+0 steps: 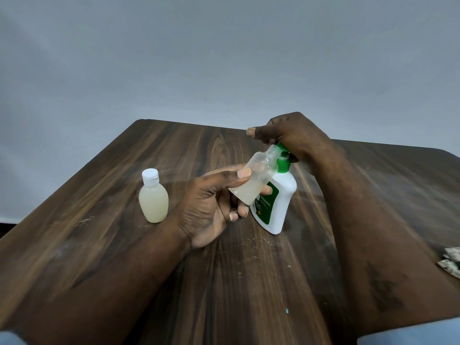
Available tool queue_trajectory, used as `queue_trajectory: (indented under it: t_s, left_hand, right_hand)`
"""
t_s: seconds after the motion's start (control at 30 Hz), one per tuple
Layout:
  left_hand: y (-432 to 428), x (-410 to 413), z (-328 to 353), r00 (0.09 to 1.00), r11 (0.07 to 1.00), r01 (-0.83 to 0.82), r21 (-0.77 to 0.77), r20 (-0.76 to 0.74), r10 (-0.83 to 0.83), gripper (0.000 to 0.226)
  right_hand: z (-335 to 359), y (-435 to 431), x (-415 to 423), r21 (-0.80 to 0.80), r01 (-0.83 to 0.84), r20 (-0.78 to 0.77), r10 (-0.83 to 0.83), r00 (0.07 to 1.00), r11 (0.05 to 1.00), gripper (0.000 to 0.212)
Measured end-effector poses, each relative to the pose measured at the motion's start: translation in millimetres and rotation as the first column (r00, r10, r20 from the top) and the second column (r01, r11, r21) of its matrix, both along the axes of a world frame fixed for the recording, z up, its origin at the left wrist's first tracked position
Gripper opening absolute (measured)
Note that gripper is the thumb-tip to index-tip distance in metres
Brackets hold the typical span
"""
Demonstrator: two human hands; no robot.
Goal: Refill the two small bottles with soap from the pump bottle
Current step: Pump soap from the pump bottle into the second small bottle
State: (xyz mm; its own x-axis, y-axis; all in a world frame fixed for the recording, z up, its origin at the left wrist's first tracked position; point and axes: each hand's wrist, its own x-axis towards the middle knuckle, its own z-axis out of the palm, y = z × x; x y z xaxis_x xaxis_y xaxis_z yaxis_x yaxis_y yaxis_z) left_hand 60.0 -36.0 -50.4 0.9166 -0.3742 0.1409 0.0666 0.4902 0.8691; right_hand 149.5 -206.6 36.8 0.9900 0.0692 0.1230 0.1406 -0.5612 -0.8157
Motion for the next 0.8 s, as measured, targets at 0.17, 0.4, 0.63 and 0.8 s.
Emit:
queue_trajectory:
  t_s: [0.17,0.4,0.63,0.8]
  left_hand:
    - [0.2,1.2,-2.2,1.000,1.000,0.003,-0.001,-0.001,-0.003,0.032]
    - [-1.1,-2.0,2.4,1.000,1.000,0.009,0.005,0.011,-0.009,0.030]
    - [-0.2,-1.2,0.1,1.000,1.000,-0.007,0.015,0.014,0.007,0.030]
    - [0.4,0.3,-1.5,1.000,1.000,-0.007,-0.002,-0.014,0.007,0.030]
  right_hand:
    - [-2.0,-0.2,-0.1,0.018,-0.009,-0.025,0.009,1.000,1.000,0.043]
    - [1.5,-1.5,1.9,0.001,-0.017,0.031,0.017,0.999,1.000,0.047]
    - [-1.8,-1.4,2.0,0.021,-0.028,-0.016,0.029,0.999,0.999,0.043]
    - [-2.9,-1.8,3.2,0.005,-0.036,-0.009,0.036,0.999,0.999,0.043]
